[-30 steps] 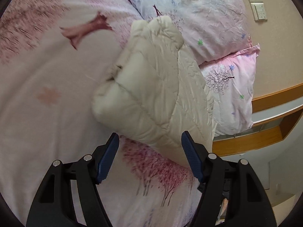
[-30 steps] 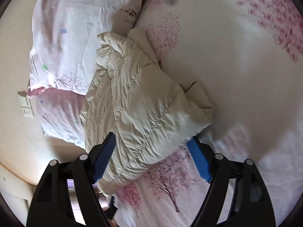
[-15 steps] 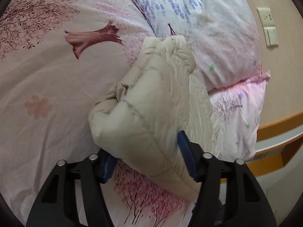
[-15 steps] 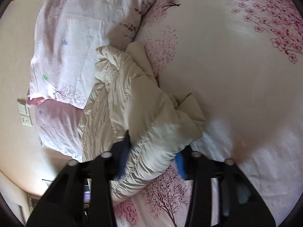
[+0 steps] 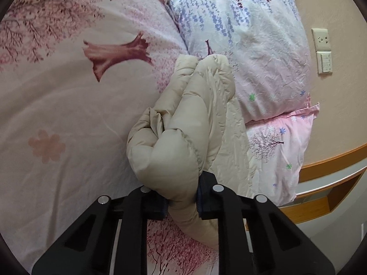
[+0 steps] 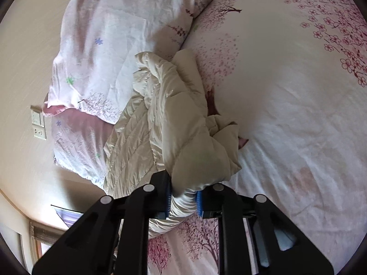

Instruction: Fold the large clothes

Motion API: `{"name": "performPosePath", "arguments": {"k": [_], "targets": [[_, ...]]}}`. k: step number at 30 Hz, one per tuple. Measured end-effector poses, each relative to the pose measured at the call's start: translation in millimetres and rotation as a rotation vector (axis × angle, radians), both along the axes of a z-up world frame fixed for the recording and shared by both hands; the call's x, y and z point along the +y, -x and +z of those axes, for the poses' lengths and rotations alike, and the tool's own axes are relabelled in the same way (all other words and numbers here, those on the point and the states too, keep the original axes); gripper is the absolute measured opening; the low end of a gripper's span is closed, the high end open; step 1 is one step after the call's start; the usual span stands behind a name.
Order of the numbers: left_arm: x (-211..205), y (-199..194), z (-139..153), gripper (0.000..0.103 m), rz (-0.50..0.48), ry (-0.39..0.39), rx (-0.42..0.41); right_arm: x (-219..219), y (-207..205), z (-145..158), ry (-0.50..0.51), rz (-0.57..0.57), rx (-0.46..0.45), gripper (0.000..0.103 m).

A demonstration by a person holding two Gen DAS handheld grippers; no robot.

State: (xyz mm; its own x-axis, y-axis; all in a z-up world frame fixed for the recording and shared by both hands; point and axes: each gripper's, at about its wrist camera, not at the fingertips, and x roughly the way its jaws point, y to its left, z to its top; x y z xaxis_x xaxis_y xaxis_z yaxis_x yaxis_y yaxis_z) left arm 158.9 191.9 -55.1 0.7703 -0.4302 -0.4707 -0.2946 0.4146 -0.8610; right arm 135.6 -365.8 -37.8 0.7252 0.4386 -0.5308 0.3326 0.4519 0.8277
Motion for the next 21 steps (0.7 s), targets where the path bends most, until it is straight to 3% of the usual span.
{"name": "performPosePath", "arguments": {"k": [8, 14, 21], "targets": [[19.6, 23.5, 14.5, 0.015, 0.028, -0.004, -0.05, 16.4, 14.9, 19.7, 0.017, 0.105, -0.06, 0.016], [33.9, 69.8, 27.7, 0.015, 0.028, -0.02, -0.077, 29.5, 44.0, 28.1, 0.039, 0.19, -0.095, 0.016], [38.1, 128.2, 19.8, 0.015, 0.044, 0.004, -0.079, 37.8, 82.9, 31.6, 0.109, 0.24, -0.113, 0.016]]}}
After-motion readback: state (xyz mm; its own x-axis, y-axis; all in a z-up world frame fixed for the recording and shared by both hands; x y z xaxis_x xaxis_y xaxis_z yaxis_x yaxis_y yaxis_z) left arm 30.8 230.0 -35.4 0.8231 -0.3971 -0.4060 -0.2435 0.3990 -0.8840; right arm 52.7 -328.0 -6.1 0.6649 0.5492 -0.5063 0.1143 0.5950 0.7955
